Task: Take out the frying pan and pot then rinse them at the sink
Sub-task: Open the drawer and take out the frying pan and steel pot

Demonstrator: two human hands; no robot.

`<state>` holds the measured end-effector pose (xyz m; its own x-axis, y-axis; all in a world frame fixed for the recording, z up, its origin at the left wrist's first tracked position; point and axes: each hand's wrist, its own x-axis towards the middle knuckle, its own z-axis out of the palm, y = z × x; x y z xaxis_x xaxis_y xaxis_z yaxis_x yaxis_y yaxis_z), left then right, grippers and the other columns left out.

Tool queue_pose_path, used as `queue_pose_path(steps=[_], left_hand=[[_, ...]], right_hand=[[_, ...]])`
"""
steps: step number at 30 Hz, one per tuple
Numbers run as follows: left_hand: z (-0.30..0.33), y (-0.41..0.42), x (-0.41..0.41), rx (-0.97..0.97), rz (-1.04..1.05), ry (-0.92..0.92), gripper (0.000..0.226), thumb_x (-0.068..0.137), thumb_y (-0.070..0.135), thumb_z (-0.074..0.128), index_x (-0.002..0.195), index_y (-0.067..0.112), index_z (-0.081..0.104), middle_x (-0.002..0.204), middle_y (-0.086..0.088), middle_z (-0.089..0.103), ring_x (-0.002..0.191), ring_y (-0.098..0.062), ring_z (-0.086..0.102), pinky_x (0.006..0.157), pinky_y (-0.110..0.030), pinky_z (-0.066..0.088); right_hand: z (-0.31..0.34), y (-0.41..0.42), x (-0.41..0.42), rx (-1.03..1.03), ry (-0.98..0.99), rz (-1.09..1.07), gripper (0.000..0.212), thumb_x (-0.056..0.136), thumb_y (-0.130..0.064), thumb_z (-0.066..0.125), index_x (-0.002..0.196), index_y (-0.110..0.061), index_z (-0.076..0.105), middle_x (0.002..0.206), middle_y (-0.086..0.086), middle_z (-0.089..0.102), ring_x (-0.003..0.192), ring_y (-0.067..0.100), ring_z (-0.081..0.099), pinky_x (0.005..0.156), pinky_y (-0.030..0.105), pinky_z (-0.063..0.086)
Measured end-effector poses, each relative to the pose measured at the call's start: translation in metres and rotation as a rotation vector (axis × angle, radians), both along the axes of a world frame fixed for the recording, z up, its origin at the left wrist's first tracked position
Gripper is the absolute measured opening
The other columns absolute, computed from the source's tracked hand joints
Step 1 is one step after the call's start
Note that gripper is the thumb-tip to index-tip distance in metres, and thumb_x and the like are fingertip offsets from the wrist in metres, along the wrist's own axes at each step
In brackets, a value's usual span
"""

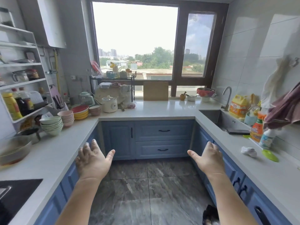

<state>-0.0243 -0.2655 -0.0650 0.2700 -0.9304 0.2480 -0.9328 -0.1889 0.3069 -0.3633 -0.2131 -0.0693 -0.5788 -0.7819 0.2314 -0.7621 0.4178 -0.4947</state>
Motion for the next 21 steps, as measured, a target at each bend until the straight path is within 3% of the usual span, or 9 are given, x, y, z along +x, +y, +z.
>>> queue_pose_path(steps=[4,21], left_hand=[[0.002,-0.068,-0.002,0.022,-0.029,-0.045,0.088,0.091,0.068,0.035,0.154,0.012,0.011,0.158,-0.013,0.020,0.146,-0.029,0.018,0.117,-0.043,0.025],[-0.025,-0.320,-0.101,0.115,-0.075,-0.011,0.089,0.092,0.067,0.035,0.155,0.013,0.002,0.161,-0.011,0.011,0.149,-0.028,0.007,0.119,-0.043,0.017]], right_hand=[[-0.001,-0.062,-0.001,-0.025,-0.018,-0.035,0.088,0.078,-0.061,0.068,0.136,-0.002,0.040,0.141,0.017,0.046,0.129,0.034,0.044,0.102,0.041,0.042],[-0.036,-0.308,-0.096,-0.016,-0.033,-0.081,0.085,0.080,-0.056,0.069,0.134,0.003,0.042,0.137,0.020,0.049,0.127,0.036,0.046,0.102,0.044,0.041]])
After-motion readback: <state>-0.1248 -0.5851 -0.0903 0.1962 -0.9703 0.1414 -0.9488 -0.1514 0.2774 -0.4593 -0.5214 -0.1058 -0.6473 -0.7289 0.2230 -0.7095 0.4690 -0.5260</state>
